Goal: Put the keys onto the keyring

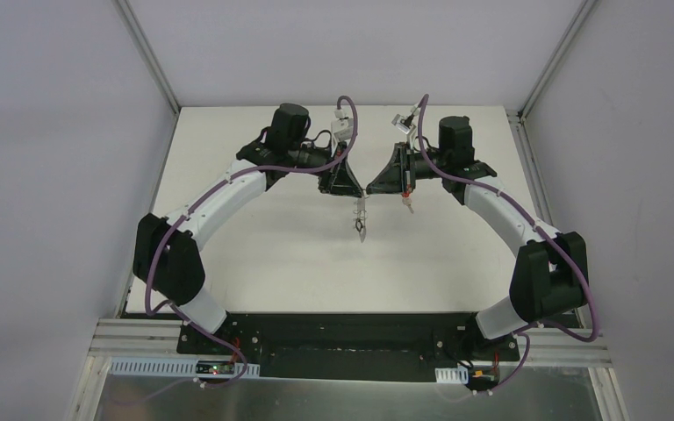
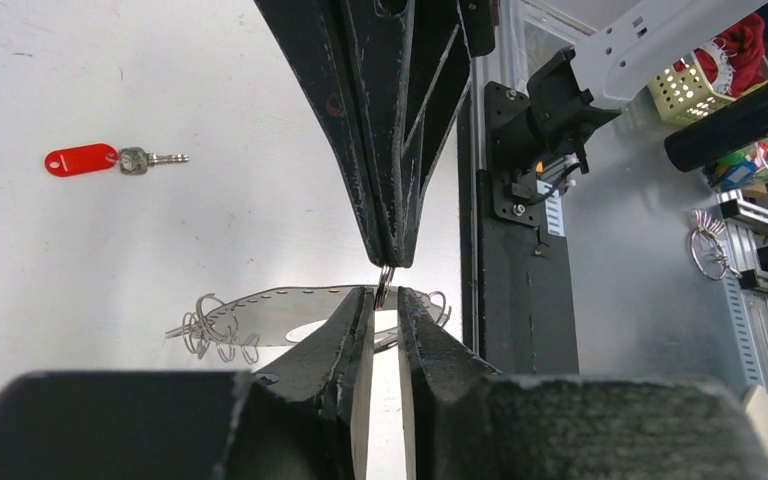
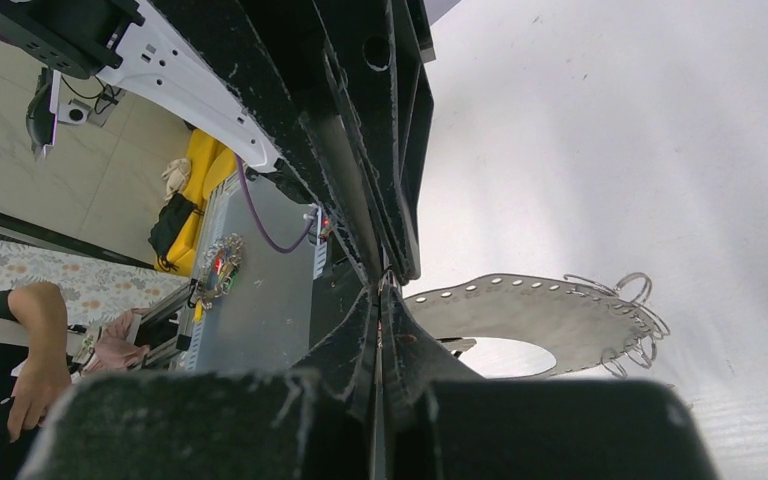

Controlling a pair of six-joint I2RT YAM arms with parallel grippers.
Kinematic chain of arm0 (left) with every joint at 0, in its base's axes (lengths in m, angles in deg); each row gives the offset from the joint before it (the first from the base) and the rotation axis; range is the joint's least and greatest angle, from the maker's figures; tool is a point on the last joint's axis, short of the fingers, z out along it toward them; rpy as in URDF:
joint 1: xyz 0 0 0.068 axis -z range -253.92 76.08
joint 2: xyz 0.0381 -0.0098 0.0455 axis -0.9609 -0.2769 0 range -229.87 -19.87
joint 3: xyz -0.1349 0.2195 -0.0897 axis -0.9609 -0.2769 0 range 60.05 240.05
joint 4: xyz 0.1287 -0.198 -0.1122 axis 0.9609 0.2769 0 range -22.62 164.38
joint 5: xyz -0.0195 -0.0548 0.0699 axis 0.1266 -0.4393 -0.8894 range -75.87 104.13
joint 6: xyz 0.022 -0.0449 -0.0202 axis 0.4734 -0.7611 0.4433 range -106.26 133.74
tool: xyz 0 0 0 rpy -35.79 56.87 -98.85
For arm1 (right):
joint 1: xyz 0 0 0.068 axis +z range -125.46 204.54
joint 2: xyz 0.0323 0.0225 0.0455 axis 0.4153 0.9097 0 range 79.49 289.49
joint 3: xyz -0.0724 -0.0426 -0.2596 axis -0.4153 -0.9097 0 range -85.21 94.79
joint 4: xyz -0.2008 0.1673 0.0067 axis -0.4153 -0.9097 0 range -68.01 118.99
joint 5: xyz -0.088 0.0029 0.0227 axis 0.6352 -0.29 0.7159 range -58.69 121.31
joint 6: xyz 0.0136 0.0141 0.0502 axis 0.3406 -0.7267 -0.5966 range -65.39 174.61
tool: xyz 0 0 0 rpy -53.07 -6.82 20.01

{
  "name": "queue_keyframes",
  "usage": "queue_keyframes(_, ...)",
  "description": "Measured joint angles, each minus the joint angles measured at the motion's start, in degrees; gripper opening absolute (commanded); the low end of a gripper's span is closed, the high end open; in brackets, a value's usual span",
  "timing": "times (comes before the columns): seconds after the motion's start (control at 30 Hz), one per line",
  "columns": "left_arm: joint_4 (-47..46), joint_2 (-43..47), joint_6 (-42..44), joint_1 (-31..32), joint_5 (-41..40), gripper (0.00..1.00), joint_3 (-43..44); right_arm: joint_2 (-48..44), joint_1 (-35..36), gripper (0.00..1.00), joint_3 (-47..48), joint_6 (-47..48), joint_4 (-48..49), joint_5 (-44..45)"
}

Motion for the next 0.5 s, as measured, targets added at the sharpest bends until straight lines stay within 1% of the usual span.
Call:
queue_keyframes(0.13, -1.99, -0.37, -1.86, 0.00, 0.48, 0.18, 0.02, 0.00, 0.02, 0.00, 0.00, -0.20, -0.09, 0.15)
queue_keyframes(0.33, -3.58, -0.55, -3.08, 0.00, 1.40, 0.18, 0.02, 0.00, 0.02, 0.00, 0.00, -1.46, 0.57, 0.11)
queue_keyframes(0.5, -3.91, -0.61, -3.26, 0.04, 1.55, 0.12, 0.02, 0.00, 0.02, 0.00, 0.00, -2.64, 1.60, 0.09)
